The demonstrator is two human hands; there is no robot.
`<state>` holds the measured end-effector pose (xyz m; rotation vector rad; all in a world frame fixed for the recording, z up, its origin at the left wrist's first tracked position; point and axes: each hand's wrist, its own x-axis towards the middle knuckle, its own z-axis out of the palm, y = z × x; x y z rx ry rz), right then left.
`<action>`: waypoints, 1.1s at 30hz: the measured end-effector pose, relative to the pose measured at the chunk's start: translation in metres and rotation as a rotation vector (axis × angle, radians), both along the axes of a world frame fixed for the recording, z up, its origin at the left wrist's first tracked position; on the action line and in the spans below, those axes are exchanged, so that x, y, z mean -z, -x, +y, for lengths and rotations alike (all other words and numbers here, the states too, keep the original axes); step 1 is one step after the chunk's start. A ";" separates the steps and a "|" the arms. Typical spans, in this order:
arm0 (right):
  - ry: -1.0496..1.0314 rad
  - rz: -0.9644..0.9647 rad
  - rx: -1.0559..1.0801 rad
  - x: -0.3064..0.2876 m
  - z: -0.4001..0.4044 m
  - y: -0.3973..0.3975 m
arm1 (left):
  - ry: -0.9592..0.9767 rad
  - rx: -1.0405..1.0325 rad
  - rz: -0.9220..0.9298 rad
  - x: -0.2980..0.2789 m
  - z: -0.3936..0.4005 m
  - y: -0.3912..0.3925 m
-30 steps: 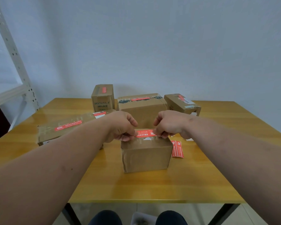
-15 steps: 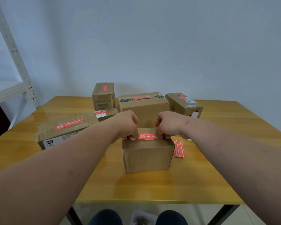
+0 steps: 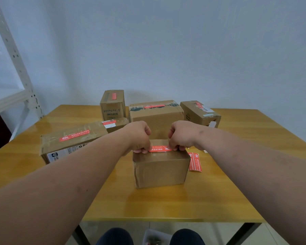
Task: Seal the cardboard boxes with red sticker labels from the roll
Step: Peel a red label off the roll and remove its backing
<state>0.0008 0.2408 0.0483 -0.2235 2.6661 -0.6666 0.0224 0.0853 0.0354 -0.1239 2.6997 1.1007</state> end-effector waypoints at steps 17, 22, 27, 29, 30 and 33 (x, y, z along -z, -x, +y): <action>-0.051 -0.012 -0.019 0.002 -0.001 0.003 | 0.009 -0.017 -0.027 -0.003 0.004 -0.003; -0.064 -0.014 -0.023 0.002 -0.001 0.003 | 0.026 -0.017 -0.029 -0.004 0.005 -0.003; -0.076 -0.007 -0.031 0.002 -0.001 0.002 | 0.051 -0.009 -0.019 -0.004 0.007 -0.004; -0.076 -0.009 -0.030 0.002 -0.002 0.002 | 0.060 -0.004 -0.017 -0.004 0.007 -0.005; -0.077 -0.009 -0.029 0.002 -0.002 0.001 | 0.064 -0.003 -0.019 -0.004 0.007 -0.005; -0.078 -0.009 -0.025 0.002 -0.002 0.001 | 0.078 -0.001 -0.023 -0.005 0.008 -0.005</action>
